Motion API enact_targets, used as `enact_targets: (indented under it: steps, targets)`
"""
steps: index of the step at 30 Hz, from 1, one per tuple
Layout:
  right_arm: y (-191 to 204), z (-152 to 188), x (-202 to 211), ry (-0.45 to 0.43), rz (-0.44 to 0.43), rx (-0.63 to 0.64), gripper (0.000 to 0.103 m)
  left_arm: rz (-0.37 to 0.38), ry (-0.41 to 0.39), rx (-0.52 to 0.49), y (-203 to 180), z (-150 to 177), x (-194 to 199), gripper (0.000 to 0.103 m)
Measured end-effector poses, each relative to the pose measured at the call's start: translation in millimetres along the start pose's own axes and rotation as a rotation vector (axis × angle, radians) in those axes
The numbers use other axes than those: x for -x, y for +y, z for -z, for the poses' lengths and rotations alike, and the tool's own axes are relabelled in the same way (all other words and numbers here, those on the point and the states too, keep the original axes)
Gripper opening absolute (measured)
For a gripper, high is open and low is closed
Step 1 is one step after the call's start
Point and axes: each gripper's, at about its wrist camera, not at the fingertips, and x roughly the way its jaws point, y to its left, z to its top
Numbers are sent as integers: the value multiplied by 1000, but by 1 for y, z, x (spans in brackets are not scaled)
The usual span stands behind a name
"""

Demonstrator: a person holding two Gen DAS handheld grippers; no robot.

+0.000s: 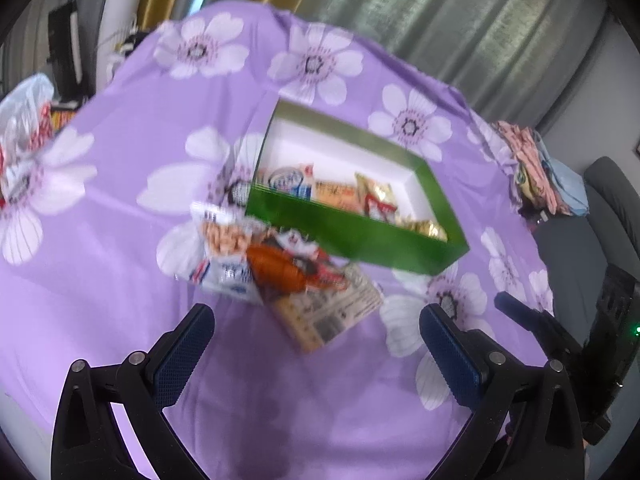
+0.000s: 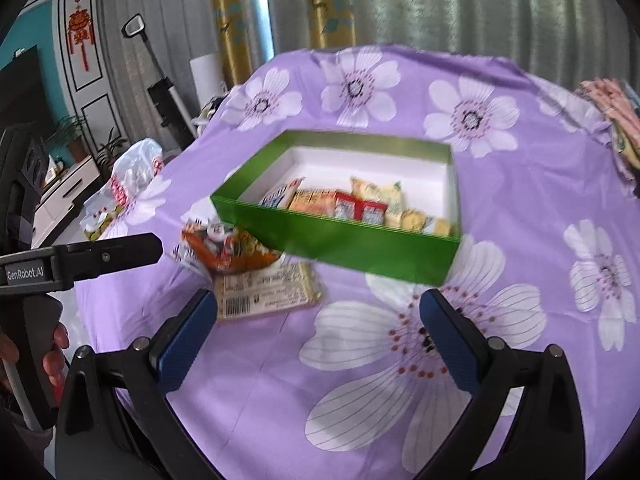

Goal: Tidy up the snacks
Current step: 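Withdraw the grippers from the box toward the clear cracker pack, then grasp the clear cracker pack with the right gripper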

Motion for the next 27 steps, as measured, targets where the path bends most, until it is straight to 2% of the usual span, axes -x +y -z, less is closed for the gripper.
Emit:
enact_targets:
  steps: [3, 6, 10, 21, 26, 27]
  targets:
    - [-1, 7, -13, 33, -50, 3, 102, 3, 30, 20, 4, 7, -10, 102]
    - [-1, 15, -31, 78, -49, 22, 100, -5, 53, 28, 5, 11, -20, 102]
    - [-2, 21, -49, 118, -95, 38, 96, -23, 67, 25, 5, 13, -32, 102]
    - [6, 7, -99, 223, -174, 257, 80, -9, 68, 46, 7, 13, -58, 102]
    - [7, 3, -114, 251, -228, 315, 80, 1, 74, 42, 6, 12, -67, 101]
    - [8, 3, -114, 249, -238, 330, 80, -2, 77, 43, 6, 11, -69, 97]
